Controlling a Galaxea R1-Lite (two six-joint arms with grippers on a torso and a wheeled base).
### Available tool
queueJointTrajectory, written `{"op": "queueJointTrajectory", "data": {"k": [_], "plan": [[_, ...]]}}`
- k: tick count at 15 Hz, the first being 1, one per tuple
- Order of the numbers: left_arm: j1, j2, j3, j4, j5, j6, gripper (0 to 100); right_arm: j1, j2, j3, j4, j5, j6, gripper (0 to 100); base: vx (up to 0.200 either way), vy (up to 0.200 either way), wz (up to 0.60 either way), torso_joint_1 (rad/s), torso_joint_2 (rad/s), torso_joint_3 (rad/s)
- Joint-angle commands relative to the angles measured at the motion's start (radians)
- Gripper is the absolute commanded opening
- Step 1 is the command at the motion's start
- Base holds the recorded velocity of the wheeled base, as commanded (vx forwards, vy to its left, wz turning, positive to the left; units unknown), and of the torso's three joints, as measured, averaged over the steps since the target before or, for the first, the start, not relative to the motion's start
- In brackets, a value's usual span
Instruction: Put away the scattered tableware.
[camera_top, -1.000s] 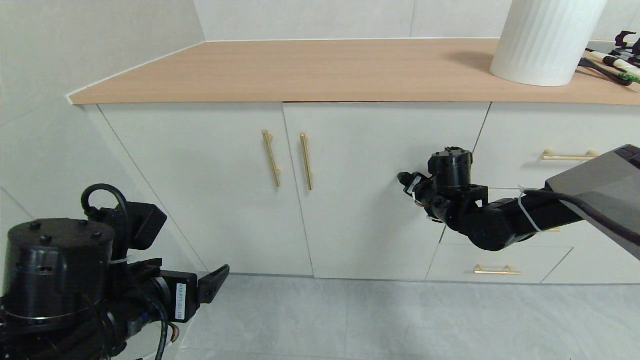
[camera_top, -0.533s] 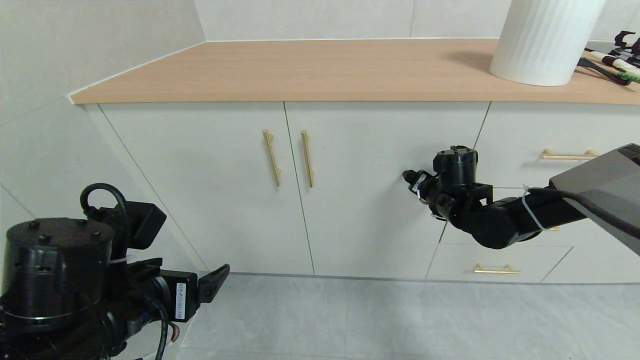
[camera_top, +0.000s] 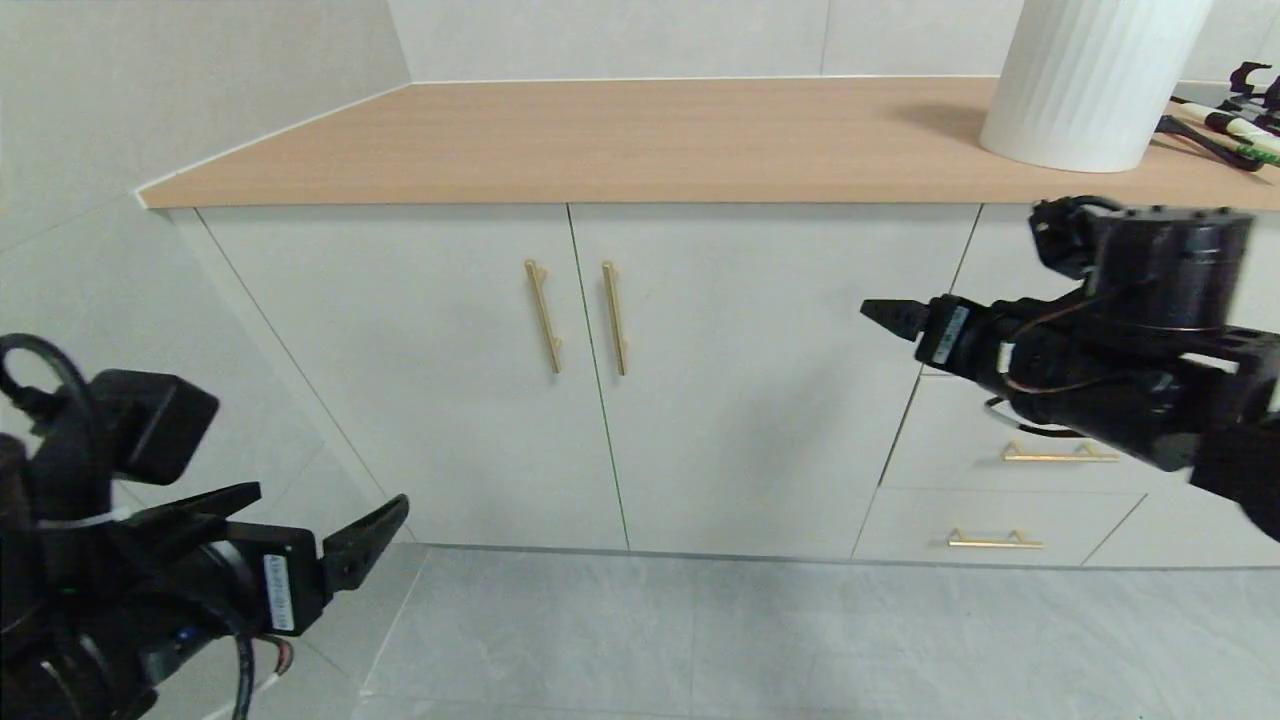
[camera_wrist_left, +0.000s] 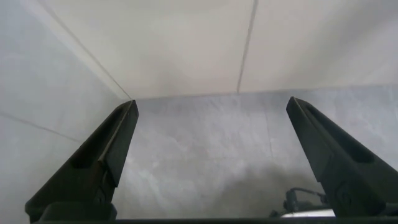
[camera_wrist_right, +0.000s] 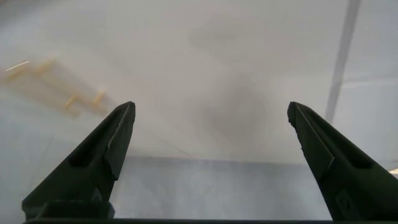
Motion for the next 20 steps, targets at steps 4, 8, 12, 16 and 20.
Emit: {"op": "queueJointTrajectory", "data": {"k": [4,8,12,16,20], "plan": [[0.085,-0.494,0.096,0.208,0.039,0.021,100,-0.036,-0.895,0.423,0.213,-0.114,-0.389,100,0.000,0.000,0.00,0.000,0.00,0.000],[0.235,-0.803,0.066,0.483,0.036,0.058,100,-0.228,-1.387,0.363,0.686,-0.123,-0.447,100,0.000,0.000,0.00,0.000,0.00,0.000],[0.403,-1.011,0.154,0.538,0.033,0.104,100,-0.331,-1.521,0.340,0.822,-0.194,-0.453,100,0.000,0.000,0.00,0.000,0.00,0.000],[0.527,-1.140,0.309,0.513,0.045,0.176,100,-0.454,-1.576,0.400,0.839,-0.253,-0.465,100,0.000,0.000,0.00,0.000,0.00,0.000],[0.527,-1.140,0.447,0.348,0.041,0.166,100,-0.464,-1.620,0.571,0.813,-0.233,-0.450,100,0.000,0.000,0.00,0.000,0.00,0.000]]}}
